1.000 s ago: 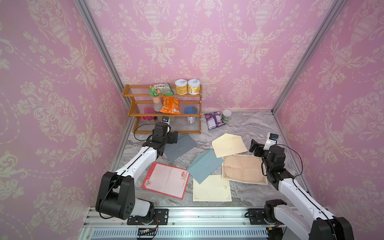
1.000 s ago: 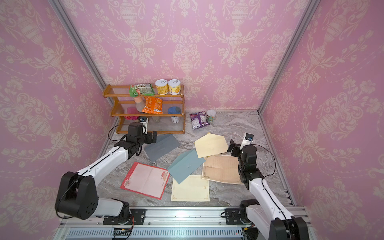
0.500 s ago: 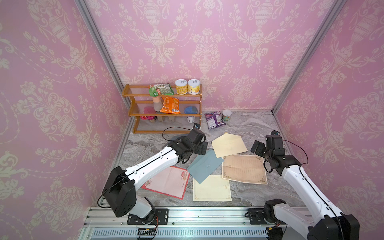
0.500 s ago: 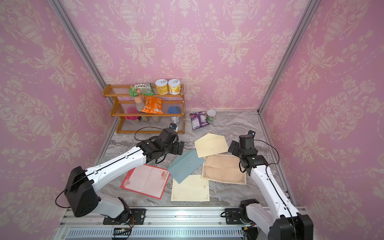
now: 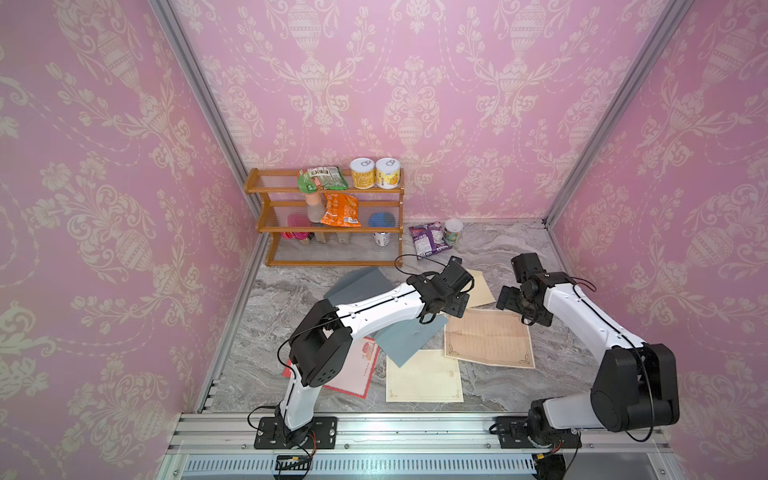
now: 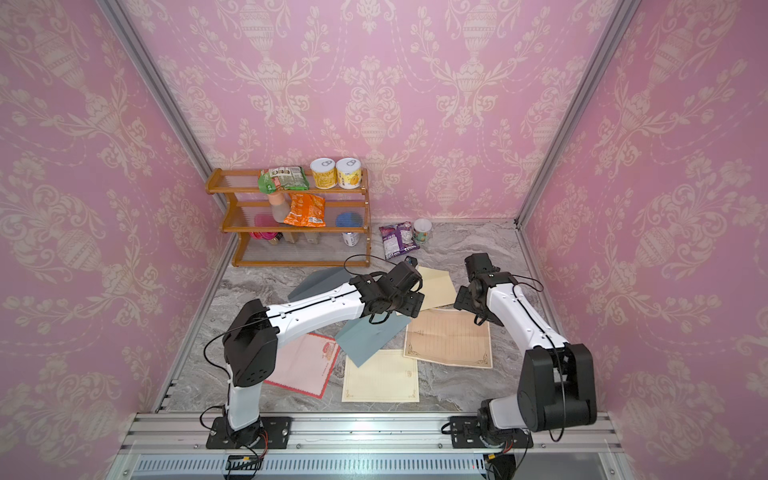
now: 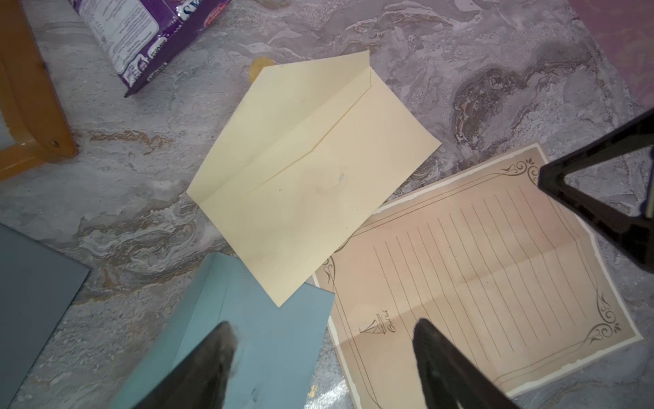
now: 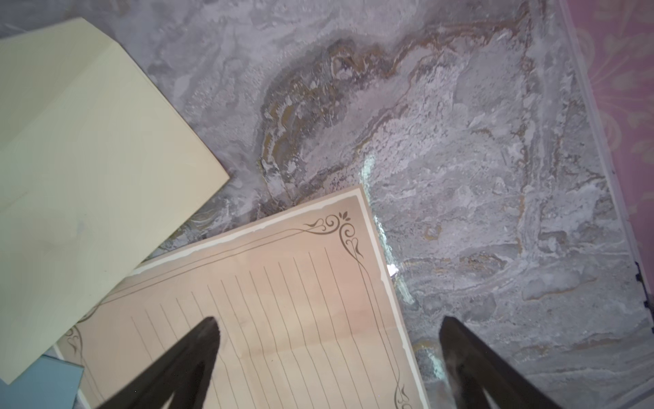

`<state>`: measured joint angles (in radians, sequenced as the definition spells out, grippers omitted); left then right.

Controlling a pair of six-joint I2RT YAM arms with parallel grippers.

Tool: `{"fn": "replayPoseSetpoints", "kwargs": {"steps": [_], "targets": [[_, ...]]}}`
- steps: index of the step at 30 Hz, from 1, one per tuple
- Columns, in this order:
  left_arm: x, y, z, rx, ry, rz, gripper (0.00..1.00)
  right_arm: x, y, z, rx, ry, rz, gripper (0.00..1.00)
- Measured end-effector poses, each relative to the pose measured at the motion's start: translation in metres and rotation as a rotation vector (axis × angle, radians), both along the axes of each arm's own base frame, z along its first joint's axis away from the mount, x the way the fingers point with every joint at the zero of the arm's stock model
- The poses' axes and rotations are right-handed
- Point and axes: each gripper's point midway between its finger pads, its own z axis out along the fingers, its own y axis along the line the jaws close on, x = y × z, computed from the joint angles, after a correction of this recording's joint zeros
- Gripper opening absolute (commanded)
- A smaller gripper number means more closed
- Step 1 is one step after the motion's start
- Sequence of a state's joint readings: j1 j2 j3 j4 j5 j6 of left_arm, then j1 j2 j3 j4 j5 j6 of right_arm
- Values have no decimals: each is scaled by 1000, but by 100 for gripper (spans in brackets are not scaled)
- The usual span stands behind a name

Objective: Fold the letter paper in half and place it into the envelope
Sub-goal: Fold the letter paper at the center of the board.

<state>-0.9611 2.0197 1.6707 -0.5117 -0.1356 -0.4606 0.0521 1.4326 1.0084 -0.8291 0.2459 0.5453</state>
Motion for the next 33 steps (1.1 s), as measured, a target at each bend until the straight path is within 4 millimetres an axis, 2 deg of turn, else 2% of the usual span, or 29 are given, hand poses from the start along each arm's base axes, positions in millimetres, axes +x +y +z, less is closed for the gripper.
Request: {"fn": "replayPoseSetpoints", "kwargs": {"steps": [2,4,8,13,21,25,33], "targets": [[-3,-14,-9,-8,22,-24,46,-10,-5,-6,16,33,-30,100],[-7,-26,-17,-19,42,-49,34,-20,-10,-12,35,52,-58,100],[-16,-40,-32,-32,86,-88,0,-39,-20,-24,89,86,-124,100],[-22,-47,-53,-29,141,-115,0,-51,-22,-38,204,99,-190,100],[-25,-57,-86,-10,202,-138,0,-38,-13,-48,339,62,-188,100],[-25,-62,-96,-4,222,-149,0,-32,-14,-53,379,49,-194,100],[-24,-69,-104,-6,238,-159,0,-25,-21,-69,433,59,-186,100]]}}
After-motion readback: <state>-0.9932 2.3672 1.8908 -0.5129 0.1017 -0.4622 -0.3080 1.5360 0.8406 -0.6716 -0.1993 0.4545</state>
